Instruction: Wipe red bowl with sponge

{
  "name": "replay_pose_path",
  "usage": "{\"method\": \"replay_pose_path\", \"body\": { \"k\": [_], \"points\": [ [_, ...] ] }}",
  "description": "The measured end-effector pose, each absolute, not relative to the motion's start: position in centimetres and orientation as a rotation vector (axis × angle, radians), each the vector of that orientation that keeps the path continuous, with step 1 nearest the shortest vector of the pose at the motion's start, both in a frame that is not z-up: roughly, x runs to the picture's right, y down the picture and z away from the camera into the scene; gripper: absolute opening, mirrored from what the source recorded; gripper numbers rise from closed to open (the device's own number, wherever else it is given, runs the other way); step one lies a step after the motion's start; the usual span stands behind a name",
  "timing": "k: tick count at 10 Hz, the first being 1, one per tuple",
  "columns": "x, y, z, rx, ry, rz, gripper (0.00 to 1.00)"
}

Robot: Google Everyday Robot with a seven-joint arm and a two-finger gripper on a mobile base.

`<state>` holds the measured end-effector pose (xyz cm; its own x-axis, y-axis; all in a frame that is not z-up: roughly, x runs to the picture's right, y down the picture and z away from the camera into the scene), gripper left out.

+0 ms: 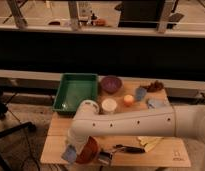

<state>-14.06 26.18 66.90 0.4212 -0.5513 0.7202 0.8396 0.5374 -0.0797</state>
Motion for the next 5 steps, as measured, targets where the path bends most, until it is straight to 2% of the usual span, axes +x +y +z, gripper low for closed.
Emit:
{"method": "replay_pose_path", "body": {
  "k": [5],
  "points": [
    [-12.9, 27.2, 64.9, -0.508, -0.73, -0.871, 0.0]
  ]
}}
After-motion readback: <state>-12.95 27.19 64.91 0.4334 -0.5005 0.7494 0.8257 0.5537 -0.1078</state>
